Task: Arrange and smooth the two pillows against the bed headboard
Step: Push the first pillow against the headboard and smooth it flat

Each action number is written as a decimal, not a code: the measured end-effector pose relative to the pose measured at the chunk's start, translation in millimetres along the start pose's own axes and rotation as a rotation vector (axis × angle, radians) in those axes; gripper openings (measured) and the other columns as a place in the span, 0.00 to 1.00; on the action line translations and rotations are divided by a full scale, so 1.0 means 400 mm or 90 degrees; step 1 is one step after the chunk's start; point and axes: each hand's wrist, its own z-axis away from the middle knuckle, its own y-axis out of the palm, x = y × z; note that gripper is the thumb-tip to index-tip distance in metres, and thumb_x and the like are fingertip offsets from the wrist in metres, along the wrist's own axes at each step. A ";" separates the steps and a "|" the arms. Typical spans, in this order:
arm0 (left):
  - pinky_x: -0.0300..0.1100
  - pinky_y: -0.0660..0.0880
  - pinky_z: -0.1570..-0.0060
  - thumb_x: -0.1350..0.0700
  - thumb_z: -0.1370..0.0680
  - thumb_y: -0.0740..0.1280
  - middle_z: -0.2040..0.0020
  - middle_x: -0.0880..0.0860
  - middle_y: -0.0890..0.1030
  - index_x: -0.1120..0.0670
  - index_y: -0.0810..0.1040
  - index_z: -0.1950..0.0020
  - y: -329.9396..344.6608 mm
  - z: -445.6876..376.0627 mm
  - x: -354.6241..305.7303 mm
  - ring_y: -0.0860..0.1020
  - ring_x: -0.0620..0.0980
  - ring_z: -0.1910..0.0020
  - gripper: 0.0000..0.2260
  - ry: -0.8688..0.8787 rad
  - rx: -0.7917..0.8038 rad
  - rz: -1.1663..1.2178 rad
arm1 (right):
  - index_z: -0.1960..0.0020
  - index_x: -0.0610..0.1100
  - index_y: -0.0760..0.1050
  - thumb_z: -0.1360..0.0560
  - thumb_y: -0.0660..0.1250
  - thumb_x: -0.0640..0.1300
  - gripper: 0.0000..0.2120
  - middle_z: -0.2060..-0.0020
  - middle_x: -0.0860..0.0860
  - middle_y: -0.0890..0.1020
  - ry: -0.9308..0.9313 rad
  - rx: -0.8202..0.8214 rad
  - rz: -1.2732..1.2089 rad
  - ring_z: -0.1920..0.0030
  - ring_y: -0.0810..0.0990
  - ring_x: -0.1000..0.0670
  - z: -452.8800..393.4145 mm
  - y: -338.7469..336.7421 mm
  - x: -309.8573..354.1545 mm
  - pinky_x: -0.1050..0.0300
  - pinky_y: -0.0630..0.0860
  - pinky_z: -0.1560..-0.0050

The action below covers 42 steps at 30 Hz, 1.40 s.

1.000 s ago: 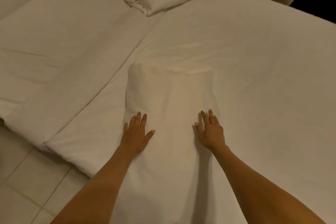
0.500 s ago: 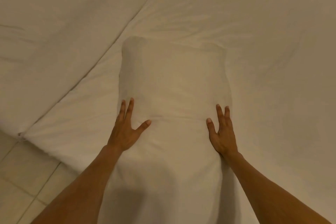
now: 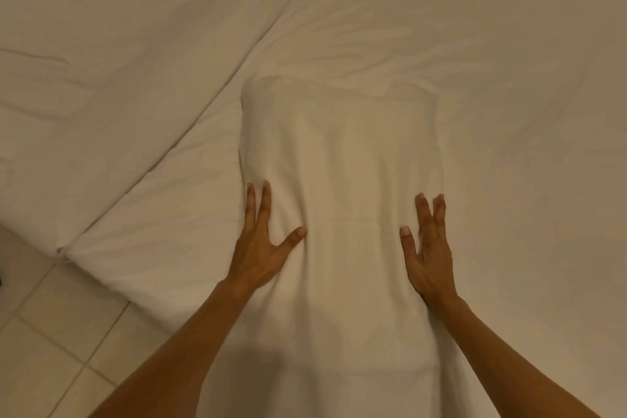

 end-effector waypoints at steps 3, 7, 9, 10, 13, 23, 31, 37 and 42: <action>0.55 0.72 0.35 0.23 0.37 0.58 0.24 0.38 0.30 0.31 0.31 0.28 -0.005 0.012 -0.019 0.50 0.48 0.21 0.48 0.042 0.032 -0.051 | 0.22 0.59 0.49 0.25 0.50 0.68 0.34 0.21 0.59 0.41 -0.065 0.022 0.005 0.26 0.44 0.70 0.011 0.001 0.014 0.39 0.69 0.32; 0.55 0.72 0.35 0.24 0.39 0.63 0.27 0.35 0.27 0.30 0.32 0.28 0.013 0.014 -0.027 0.55 0.54 0.22 0.51 0.029 0.097 -0.109 | 0.24 0.67 0.43 0.33 0.55 0.75 0.42 0.23 0.61 0.36 -0.048 0.149 0.077 0.23 0.58 0.48 0.012 0.006 0.023 0.32 0.57 0.28; 0.53 0.72 0.36 0.25 0.39 0.65 0.27 0.36 0.26 0.30 0.32 0.28 0.021 0.006 -0.026 0.56 0.56 0.23 0.52 0.030 0.113 -0.131 | 0.25 0.70 0.41 0.37 0.58 0.77 0.46 0.24 0.61 0.34 -0.037 0.196 0.124 0.23 0.58 0.45 -0.001 0.008 0.017 0.33 0.57 0.28; 0.54 0.71 0.35 0.25 0.40 0.66 0.27 0.37 0.25 0.30 0.31 0.28 0.024 0.003 -0.027 0.56 0.56 0.23 0.53 0.031 0.119 -0.134 | 0.26 0.70 0.39 0.39 0.59 0.78 0.47 0.24 0.61 0.33 -0.033 0.212 0.138 0.23 0.59 0.44 -0.009 0.008 0.013 0.33 0.59 0.28; 0.58 0.69 0.33 0.24 0.42 0.66 0.28 0.38 0.24 0.30 0.31 0.28 0.035 -0.002 -0.035 0.56 0.56 0.22 0.55 0.029 0.137 -0.138 | 0.27 0.71 0.38 0.39 0.63 0.76 0.50 0.24 0.61 0.32 -0.027 0.246 0.146 0.23 0.56 0.44 -0.022 0.006 0.004 0.34 0.60 0.28; 0.53 0.77 0.44 0.23 0.45 0.67 0.28 0.40 0.22 0.28 0.25 0.33 0.053 -0.019 -0.002 0.68 0.60 0.29 0.57 0.004 0.161 -0.222 | 0.25 0.67 0.40 0.43 0.64 0.77 0.54 0.23 0.57 0.35 -0.024 0.228 0.157 0.24 0.59 0.46 -0.034 0.030 -0.017 0.37 0.64 0.31; 0.55 0.72 0.35 0.25 0.43 0.69 0.26 0.39 0.26 0.30 0.30 0.29 0.026 0.019 -0.070 0.61 0.52 0.24 0.58 0.014 0.111 -0.127 | 0.25 0.68 0.44 0.40 0.62 0.77 0.49 0.22 0.58 0.40 -0.013 0.193 0.078 0.21 0.47 0.52 -0.006 -0.004 0.036 0.37 0.55 0.26; 0.58 0.64 0.29 0.23 0.42 0.62 0.26 0.38 0.26 0.30 0.33 0.28 0.021 0.015 -0.100 0.57 0.54 0.22 0.53 -0.024 0.130 -0.065 | 0.28 0.71 0.38 0.44 0.52 0.84 0.49 0.22 0.57 0.36 0.013 0.234 0.062 0.21 0.42 0.51 -0.004 -0.021 0.079 0.38 0.49 0.24; 0.56 0.63 0.30 0.26 0.43 0.70 0.27 0.40 0.24 0.31 0.30 0.28 0.045 0.021 -0.098 0.58 0.55 0.23 0.59 -0.026 0.133 -0.113 | 0.25 0.66 0.39 0.42 0.65 0.76 0.54 0.23 0.55 0.35 0.000 0.240 0.095 0.22 0.40 0.51 -0.006 -0.006 0.067 0.38 0.48 0.26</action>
